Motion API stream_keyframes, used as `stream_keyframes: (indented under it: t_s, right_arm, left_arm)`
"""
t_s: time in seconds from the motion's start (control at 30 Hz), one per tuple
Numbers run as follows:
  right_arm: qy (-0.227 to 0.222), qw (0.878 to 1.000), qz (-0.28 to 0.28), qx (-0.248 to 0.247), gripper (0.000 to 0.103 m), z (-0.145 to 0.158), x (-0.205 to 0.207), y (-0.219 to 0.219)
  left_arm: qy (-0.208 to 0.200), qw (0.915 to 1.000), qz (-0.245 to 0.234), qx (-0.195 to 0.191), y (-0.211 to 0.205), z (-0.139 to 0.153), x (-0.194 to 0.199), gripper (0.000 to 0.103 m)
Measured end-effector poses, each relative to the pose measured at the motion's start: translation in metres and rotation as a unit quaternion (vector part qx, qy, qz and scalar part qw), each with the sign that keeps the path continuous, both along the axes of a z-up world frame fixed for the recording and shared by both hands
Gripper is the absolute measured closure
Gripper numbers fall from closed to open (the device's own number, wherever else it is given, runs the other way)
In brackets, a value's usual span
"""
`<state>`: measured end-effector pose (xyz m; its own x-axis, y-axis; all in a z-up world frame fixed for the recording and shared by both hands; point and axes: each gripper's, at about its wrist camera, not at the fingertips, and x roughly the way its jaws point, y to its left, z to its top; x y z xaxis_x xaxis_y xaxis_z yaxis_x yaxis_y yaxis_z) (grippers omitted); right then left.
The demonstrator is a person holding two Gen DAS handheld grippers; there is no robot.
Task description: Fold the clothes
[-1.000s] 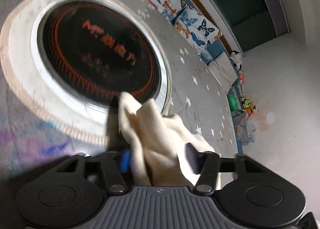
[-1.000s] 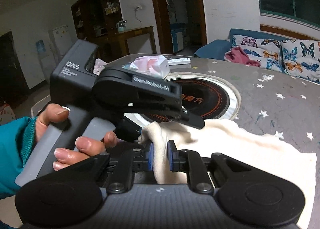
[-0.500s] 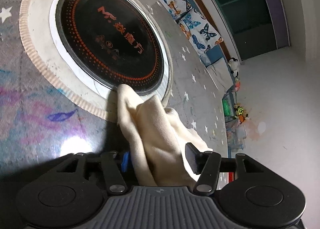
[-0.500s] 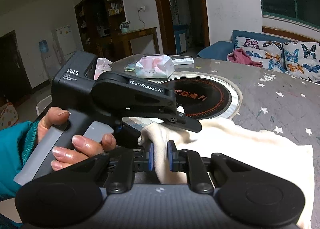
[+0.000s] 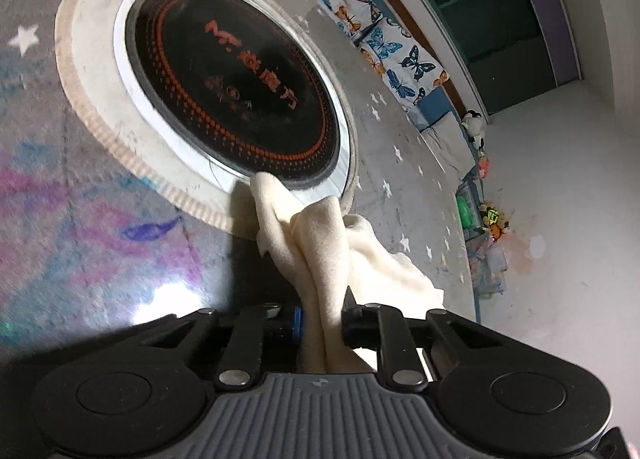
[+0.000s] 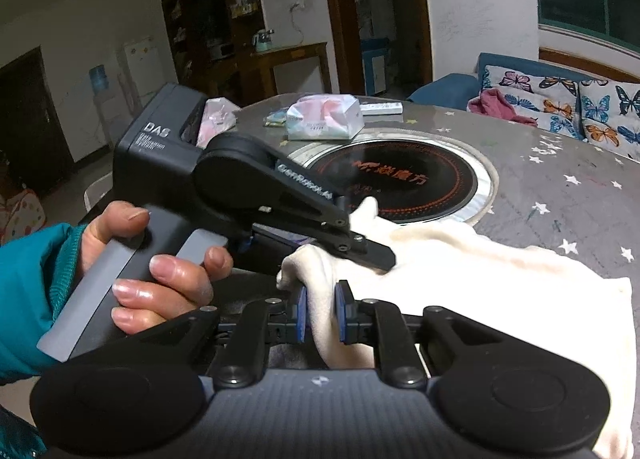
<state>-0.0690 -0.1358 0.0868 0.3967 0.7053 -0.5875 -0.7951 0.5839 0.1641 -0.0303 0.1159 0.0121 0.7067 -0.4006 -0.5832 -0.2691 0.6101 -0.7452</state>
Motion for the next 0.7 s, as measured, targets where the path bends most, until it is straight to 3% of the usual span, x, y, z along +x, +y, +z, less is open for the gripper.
stream_keyframes:
  t_s: [0.27,0.47,0.7]
  right_arm:
    - [0.007,0.995,-0.099,-0.001,0.079,-0.005,0.023,-0.043]
    - [0.01,0.977,-0.211,-0.024,0.063,-0.019,0.057,-0.081]
    - [0.03,0.962,-0.27,-0.018,0.052,-0.037,0.093,-0.106]
  left_arm:
    - [-0.003,0.9998,0.012,0.018,0.019,0.002,-0.006,0.085]
    - [-0.011,0.9996,0.003,0.026,0.023,0.002,-0.009,0.084]
    - [-0.017,0.9991,-0.005,0.038,0.018,0.002,-0.007,0.084]
